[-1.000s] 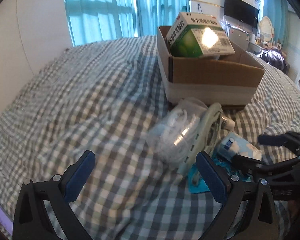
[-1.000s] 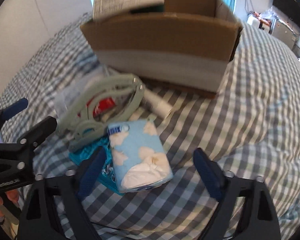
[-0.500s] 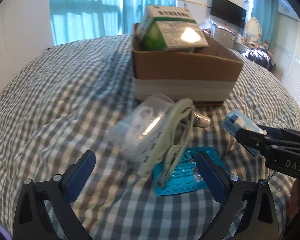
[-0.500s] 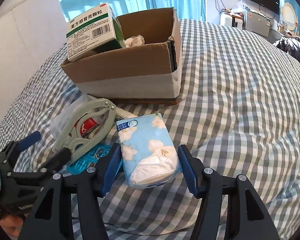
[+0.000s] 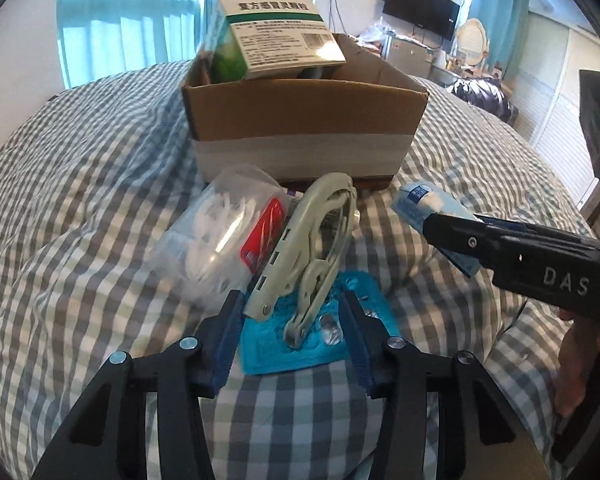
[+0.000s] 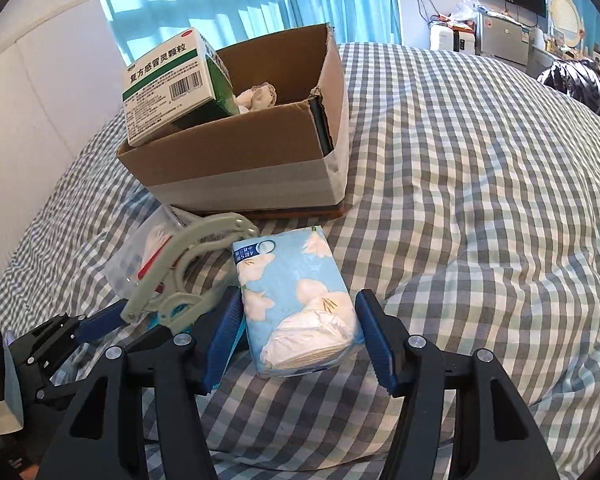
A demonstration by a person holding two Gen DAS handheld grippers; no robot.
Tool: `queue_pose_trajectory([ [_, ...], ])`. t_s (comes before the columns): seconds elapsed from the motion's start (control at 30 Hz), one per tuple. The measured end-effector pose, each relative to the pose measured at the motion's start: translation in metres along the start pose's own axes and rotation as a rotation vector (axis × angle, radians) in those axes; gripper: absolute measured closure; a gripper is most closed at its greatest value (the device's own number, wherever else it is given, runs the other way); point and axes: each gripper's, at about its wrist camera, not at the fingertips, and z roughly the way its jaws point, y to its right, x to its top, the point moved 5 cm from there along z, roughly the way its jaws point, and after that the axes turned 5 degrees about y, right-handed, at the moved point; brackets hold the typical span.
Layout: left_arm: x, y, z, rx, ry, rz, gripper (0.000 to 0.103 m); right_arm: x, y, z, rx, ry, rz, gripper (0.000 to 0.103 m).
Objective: Organize objects
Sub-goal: 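Grasp the pale green clip with the left tool while the right tool grasps the cloud-print tissue pack, then carry the clip and tissue pack into the cardboard box and open both tools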
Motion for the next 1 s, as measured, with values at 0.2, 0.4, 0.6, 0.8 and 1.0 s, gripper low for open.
queue_pose_trajectory([
  [0.2, 0.01, 0.01, 0.002, -0.052, 0.025, 0.01, 0.053, 0.002, 0.002, 0.0, 0.006, -0.005, 0.025, 0.045],
  [0.4, 0.005, 0.028, 0.005, -0.104, 0.01, 0.076, 0.087, 0.0, 0.004, 0.004, -0.004, -0.023, 0.028, 0.045],
  [0.6, 0.01, 0.042, 0.01, -0.093, 0.015, 0.147, 0.086, 0.0, 0.006, 0.007, -0.012, -0.033, 0.037, 0.045],
  [0.8, 0.016, 0.053, 0.031, -0.095, -0.016, 0.187, 0.086, -0.002, 0.009, 0.011, -0.018, -0.043, 0.04, 0.045],
  [1.0, 0.018, 0.053, 0.024, -0.104, 0.014, 0.181, 0.093, 0.001, 0.01, 0.004, -0.007, -0.006, 0.038, 0.045],
])
